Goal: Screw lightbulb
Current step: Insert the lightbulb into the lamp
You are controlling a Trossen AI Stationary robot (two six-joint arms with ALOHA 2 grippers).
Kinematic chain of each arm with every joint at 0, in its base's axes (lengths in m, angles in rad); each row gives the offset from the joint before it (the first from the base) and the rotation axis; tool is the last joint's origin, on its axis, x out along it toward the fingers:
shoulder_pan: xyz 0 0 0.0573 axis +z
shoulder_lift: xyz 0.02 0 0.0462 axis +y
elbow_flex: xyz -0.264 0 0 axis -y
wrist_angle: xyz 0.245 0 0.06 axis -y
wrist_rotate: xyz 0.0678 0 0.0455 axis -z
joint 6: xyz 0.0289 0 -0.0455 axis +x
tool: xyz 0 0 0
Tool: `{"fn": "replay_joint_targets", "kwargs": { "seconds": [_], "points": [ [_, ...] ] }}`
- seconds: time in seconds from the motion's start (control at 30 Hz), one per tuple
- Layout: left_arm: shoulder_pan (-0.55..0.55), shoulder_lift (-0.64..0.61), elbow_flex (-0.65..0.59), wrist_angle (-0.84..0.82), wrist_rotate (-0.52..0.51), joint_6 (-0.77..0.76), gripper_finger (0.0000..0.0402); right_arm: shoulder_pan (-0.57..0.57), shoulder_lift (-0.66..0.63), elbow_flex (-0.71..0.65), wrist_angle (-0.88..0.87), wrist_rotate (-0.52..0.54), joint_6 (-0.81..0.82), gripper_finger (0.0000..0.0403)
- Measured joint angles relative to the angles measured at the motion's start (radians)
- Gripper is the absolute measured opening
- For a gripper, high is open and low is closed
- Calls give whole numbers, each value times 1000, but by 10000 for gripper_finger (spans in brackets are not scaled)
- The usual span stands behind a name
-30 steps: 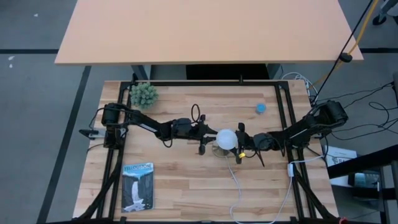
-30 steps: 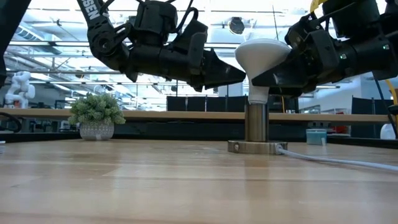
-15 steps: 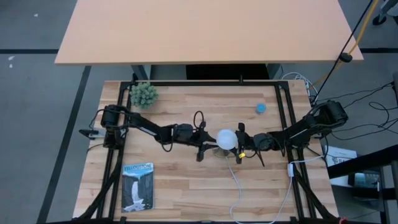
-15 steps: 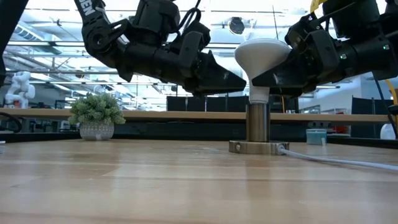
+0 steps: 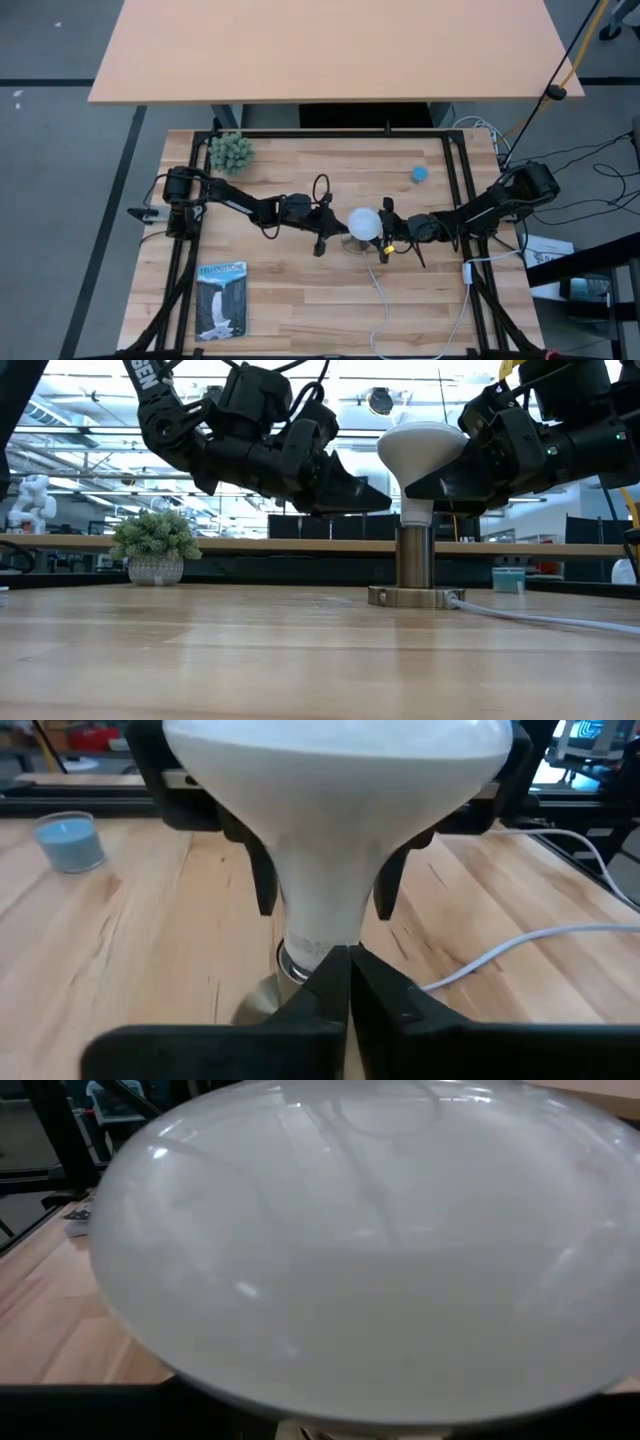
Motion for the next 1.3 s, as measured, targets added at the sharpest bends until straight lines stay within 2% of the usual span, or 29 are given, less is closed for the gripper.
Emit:
{"fn": "replay_joint_targets", "kwargs": {
  "seconds": [0.23, 0.53, 1.3],
  "points": [
    [-6, 0, 16, -30, 55, 23, 2, -1, 0, 0, 0, 0, 0, 196],
    [-8, 0, 135, -263, 53, 75, 1, -1, 0, 0, 0, 0, 0, 196],
    [-3, 0, 135, -306, 45, 45, 0, 8, -1, 0, -50, 0, 19, 196]
  ]
}}
